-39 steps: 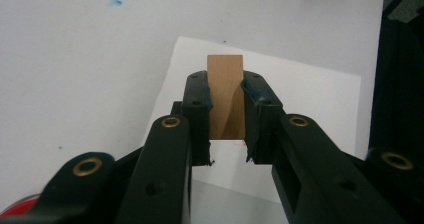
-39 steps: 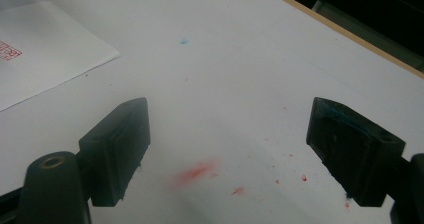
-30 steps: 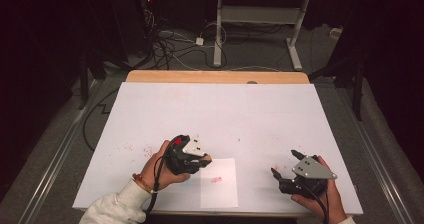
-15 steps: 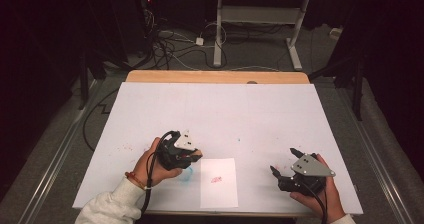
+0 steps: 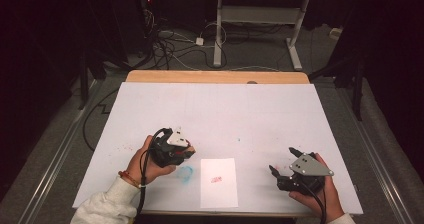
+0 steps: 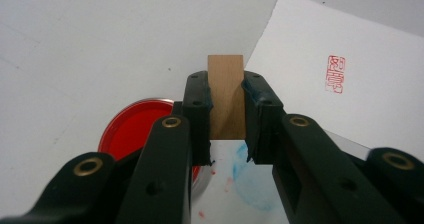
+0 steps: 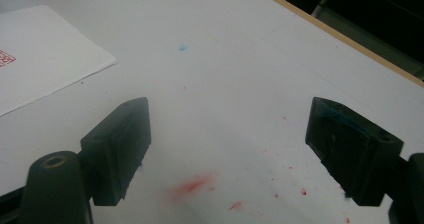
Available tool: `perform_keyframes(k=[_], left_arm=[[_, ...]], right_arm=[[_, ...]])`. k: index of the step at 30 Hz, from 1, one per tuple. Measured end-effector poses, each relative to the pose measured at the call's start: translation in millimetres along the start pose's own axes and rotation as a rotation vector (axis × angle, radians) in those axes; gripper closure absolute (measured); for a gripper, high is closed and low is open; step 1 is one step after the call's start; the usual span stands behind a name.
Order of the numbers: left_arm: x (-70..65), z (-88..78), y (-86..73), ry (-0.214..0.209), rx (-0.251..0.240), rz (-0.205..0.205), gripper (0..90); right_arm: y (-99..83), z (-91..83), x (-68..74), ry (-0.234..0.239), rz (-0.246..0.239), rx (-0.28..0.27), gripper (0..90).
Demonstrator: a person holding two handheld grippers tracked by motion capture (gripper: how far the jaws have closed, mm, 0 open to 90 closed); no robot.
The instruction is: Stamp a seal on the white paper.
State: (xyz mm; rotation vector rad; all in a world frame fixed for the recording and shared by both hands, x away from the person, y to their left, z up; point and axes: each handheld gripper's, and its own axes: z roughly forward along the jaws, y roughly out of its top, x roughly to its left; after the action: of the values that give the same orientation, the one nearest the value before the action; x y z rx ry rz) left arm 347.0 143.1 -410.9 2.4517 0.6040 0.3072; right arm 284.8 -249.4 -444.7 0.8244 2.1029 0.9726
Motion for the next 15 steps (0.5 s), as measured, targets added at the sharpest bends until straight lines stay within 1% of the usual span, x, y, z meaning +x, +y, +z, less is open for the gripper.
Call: perform_keyframes(k=[8, 11, 13, 15], left_arm=[[11.6, -6.1, -6.2, 0.035, -0.005, -0.039, 73.5], [16.0, -7.5, -9.5, 0.044, 0.0, -0.051, 73.5], [19.1, -7.4, -11.8, 0.046, -0.003, -0.067, 73.5], [21.2, -7.1, -13.0, 0.051, 0.002, -0.072, 73.5]], right_arm=[[-1.5, -0.3, 1.4, 0.002, -0.013, 0.004, 18.8], [-0.9, -0.8, 1.9, 0.002, -0.017, 0.004, 18.8], [-0.4, -1.2, 3.2, 0.005, -0.017, 0.003, 18.8], [-0.6, -1.2, 4.2, 0.007, -0.025, 0.004, 18.8]])
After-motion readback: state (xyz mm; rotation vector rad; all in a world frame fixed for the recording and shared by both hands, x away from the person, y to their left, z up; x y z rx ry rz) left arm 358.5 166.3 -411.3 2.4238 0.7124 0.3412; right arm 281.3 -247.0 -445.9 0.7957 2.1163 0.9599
